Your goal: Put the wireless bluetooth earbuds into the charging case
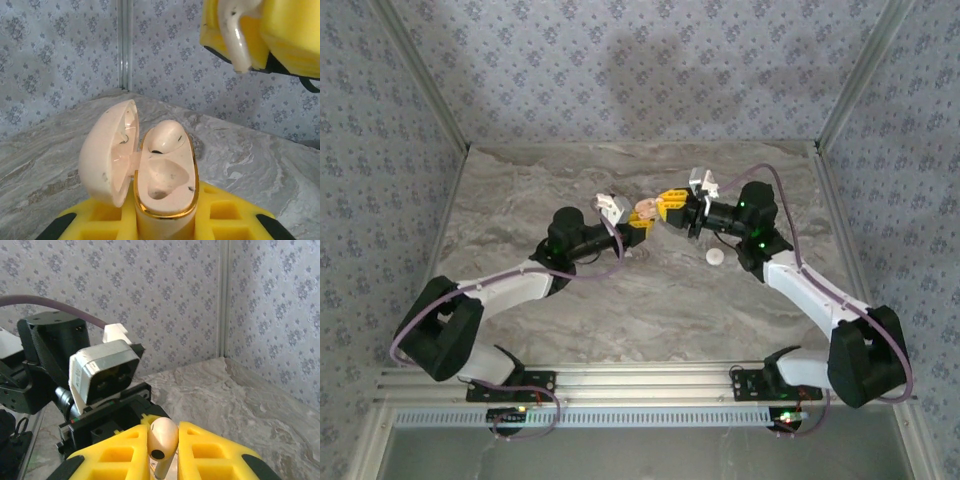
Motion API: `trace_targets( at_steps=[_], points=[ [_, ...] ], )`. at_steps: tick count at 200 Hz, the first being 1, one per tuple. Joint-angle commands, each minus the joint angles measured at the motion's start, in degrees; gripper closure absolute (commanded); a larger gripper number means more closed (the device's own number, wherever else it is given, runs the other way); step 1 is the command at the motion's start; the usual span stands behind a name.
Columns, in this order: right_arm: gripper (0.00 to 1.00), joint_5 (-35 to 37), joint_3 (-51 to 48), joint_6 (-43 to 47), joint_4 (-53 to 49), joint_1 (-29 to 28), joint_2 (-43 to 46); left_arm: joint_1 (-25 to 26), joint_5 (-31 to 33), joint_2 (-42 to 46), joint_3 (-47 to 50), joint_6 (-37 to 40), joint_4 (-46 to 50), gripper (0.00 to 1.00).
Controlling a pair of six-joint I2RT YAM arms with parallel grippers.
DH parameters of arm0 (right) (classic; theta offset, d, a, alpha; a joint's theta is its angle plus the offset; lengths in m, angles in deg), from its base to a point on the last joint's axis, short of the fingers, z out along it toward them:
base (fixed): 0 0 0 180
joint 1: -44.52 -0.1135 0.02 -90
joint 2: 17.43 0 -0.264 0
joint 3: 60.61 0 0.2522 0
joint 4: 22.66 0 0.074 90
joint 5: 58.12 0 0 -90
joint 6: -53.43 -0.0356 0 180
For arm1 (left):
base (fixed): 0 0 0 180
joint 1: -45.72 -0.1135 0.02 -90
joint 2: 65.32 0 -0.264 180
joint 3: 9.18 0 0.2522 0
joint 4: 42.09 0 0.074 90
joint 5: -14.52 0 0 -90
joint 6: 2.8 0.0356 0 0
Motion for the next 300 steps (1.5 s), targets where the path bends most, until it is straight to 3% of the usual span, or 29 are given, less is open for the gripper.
trace_targets(
  at_steps=[1, 165, 300],
  points=[
    [0.81, 0.4, 0.2, -0.6, 3.8, -1.4, -0.5, 0.5, -2.0, -0.1, -2.2, -0.6, -3.5, 0.82],
    [0.81, 3.6, 3.0, 6.5, 0.2, -4.8, -5.4, 0.8, -1.8, 2.5, -2.3, 0.7, -2.2, 0.82],
    [0.78, 8.8, 1.4, 18.1, -12.4, -5.9, -4.1, 0.9, -1.3, 5.1, -1.9, 0.9, -2.1, 0.82]
  ],
)
